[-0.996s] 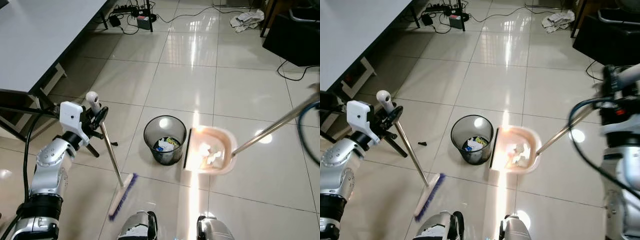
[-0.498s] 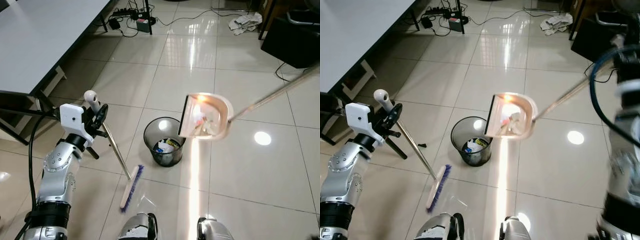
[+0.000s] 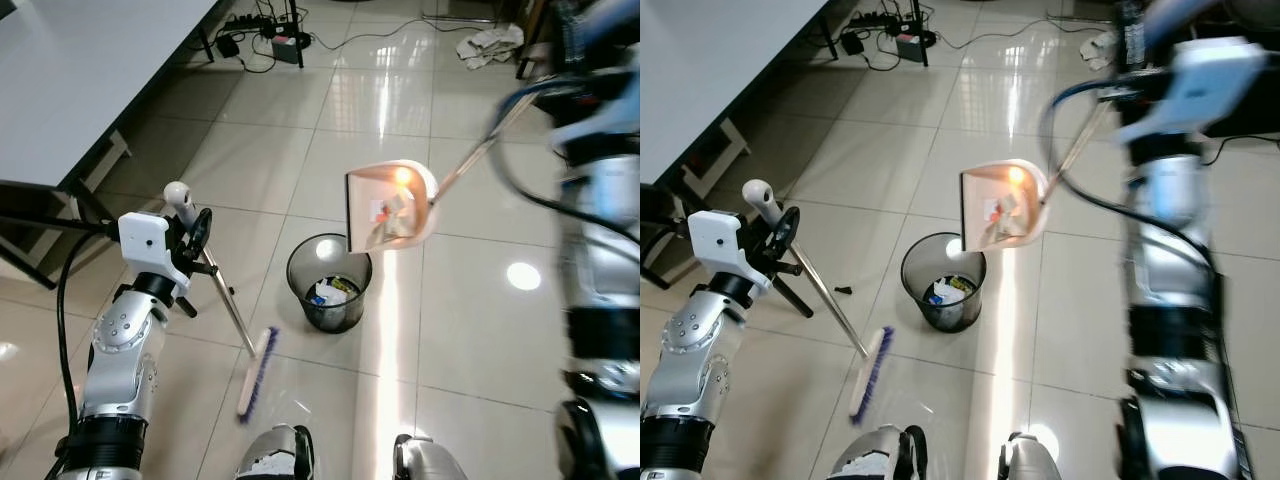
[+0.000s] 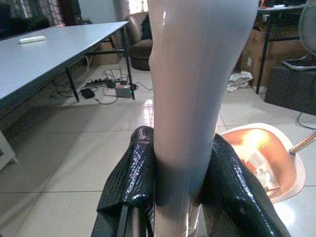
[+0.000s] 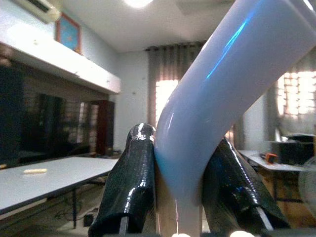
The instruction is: Sweep floor
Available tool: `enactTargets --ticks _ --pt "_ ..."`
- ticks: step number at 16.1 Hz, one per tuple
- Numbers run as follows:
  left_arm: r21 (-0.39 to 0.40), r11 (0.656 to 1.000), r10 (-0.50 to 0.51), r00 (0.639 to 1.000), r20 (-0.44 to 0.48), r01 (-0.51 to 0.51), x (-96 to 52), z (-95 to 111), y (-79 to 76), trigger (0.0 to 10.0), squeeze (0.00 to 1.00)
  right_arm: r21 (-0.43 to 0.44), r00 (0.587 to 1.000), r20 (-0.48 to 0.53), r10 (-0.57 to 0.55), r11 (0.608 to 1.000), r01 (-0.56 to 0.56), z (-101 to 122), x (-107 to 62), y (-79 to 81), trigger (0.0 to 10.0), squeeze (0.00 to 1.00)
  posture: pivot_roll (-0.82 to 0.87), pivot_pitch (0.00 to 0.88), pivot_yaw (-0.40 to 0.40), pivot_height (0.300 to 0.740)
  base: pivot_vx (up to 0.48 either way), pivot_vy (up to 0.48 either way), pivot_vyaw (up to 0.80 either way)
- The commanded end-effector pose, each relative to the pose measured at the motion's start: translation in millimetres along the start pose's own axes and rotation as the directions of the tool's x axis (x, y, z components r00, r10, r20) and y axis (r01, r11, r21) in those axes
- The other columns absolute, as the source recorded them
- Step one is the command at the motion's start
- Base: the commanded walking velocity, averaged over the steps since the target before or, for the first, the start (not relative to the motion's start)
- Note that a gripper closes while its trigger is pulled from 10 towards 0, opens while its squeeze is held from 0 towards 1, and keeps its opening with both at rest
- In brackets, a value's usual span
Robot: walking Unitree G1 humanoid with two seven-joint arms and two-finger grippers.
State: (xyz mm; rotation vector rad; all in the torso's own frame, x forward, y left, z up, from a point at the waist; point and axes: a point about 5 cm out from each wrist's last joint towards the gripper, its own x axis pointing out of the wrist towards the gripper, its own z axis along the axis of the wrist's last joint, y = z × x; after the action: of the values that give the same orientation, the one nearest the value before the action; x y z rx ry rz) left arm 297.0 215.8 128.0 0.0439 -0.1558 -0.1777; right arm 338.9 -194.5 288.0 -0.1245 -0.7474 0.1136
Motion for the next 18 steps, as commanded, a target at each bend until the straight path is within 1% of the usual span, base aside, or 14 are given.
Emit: enactTargets --ticks 1,2,5,7,8,11,14,16,17,18 --pt "0.037 0.999 0.02 0.999 0.037 -0.022 -2.8 9 5.5 10.0 0.0 -0.022 0.993 0.104 0.062 0.998 -0.06 10 9.5 14.6 10.0 0.0 0.06 0.132 0.095 0.74 0.0 0.0 0.0" --pt "0.041 0.999 0.021 0.999 0.037 -0.023 -2.6 9 5.8 10.0 0.0 -0.016 0.987 0.118 0.104 0.995 -0.103 5 10.3 30.4 10.0 0.0 0.06 0.131 0.098 0.74 0.0 0.0 0.0" --pt "0.048 0.999 0.018 0.999 0.04 -0.019 0.0 11 5.4 10.0 0.0 -0.008 0.966 0.168 0.196 0.98 -0.197 3 6.5 61.4 10.0 0.0 0.06 0.13 0.111 0.74 0.0 0.0 0.0" --pt "0.05 0.999 0.009 0.999 0.042 -0.011 2.7 12 4.2 10.0 0.0 -0.025 0.934 0.21 0.289 0.956 -0.291 2 -0.3 86.3 10.0 0.0 0.06 0.13 0.118 0.74 0.0 0.0 0.0" --pt "0.049 0.999 0.005 0.999 0.043 -0.008 3.8 12 3.5 10.0 0.0 -0.041 0.917 0.22 0.332 0.943 -0.332 2 -3.6 95.1 10.0 0.0 0.06 0.13 0.118 0.74 0.0 0.0 0.0" --pt "0.049 0.999 0.001 0.999 0.044 -0.003 5.5 13 2.7 10.0 0.0 -0.049 0.881 0.221 0.417 0.907 -0.417 4 -11.7 108.3 10.0 0.0 0.06 0.13 0.116 0.74 0.0 0.0 0.0" --pt "0.046 0.999 -0.004 0.999 0.04 0.002 6.0 11 0.6 10.0 0.0 -0.024 0.861 0.217 0.459 0.885 -0.465 3 -23.4 117.9 10.0 0.0 0.05 0.128 0.117 0.74 0.0 0.0 0.0" --pt "0.048 0.999 -0.015 0.999 0.041 0.013 8.3 11 -1.5 10.0 0.0 -0.036 0.814 0.215 0.54 0.837 -0.546 4 -39.5 130.2 10.0 0.0 0.04 0.124 0.122 0.74 0.0 0.0 0.0" --pt "0.046 0.999 -0.017 0.999 0.042 0.015 9.3 11 -2.3 10.0 0.0 -0.064 0.779 0.211 0.591 0.803 -0.592 5 -47.5 136.0 10.0 0.0 0.04 0.123 0.123 0.74 0.0 0.0 0.0" --pt "0.046 0.999 -0.021 0.999 0.042 0.019 10.4 10 -3.2 10.0 0.0 -0.135 0.74 0.205 0.641 0.767 -0.627 6 -52.7 140.6 10.0 0.0 0.04 0.118 0.125 0.74 0.0 0.0 0.0"
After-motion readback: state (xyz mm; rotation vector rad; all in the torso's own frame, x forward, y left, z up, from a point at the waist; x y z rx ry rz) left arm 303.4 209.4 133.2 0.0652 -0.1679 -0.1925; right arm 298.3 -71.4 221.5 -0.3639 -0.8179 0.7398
